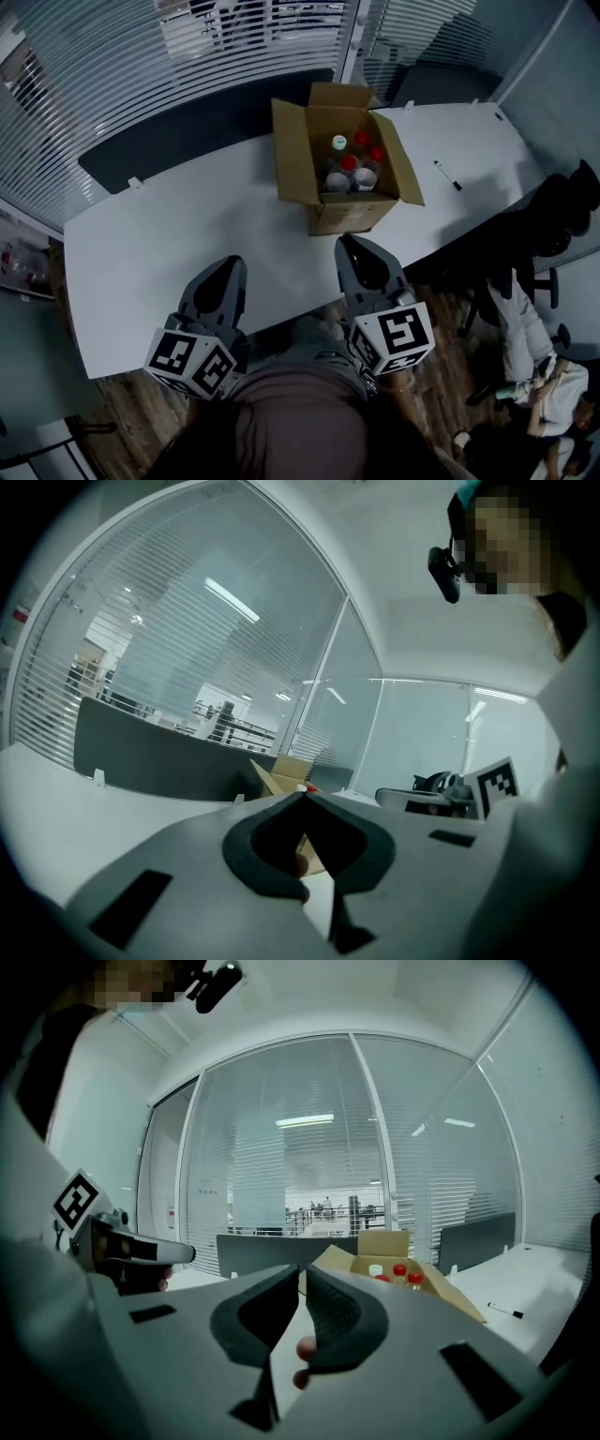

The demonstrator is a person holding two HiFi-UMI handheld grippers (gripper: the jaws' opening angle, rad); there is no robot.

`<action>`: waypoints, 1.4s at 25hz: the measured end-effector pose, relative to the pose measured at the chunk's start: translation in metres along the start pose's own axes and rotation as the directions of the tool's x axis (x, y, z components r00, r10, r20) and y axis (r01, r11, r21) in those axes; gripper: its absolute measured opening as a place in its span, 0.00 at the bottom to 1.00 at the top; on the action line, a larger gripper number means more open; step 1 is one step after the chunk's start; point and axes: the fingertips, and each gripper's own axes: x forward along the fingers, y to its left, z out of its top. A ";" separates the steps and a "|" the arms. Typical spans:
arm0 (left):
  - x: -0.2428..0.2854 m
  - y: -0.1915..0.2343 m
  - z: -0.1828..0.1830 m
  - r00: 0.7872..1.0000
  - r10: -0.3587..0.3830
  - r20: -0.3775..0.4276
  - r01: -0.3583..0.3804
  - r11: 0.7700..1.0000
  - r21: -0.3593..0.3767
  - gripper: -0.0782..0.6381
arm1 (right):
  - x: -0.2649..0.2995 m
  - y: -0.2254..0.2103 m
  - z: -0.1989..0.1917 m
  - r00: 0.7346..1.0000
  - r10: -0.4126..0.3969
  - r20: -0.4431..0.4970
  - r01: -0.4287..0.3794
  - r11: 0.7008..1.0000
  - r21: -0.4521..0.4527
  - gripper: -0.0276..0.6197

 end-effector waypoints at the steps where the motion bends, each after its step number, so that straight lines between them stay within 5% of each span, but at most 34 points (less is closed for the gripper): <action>1: 0.006 -0.001 0.002 1.000 0.000 0.002 0.000 1.000 0.000 0.12 | 0.003 -0.006 0.002 1.000 0.003 -0.001 -0.003 1.000 -0.007 0.08; 22: 0.092 0.009 0.011 0.996 0.085 0.011 -0.084 0.996 -0.016 0.12 | 0.082 -0.094 0.004 0.996 0.068 -0.061 -0.073 0.993 -0.088 0.17; 35: 0.113 0.027 0.014 0.989 0.148 0.002 -0.148 0.989 -0.032 0.12 | 0.130 -0.123 -0.018 0.979 0.087 -0.184 -0.111 0.986 -0.123 0.25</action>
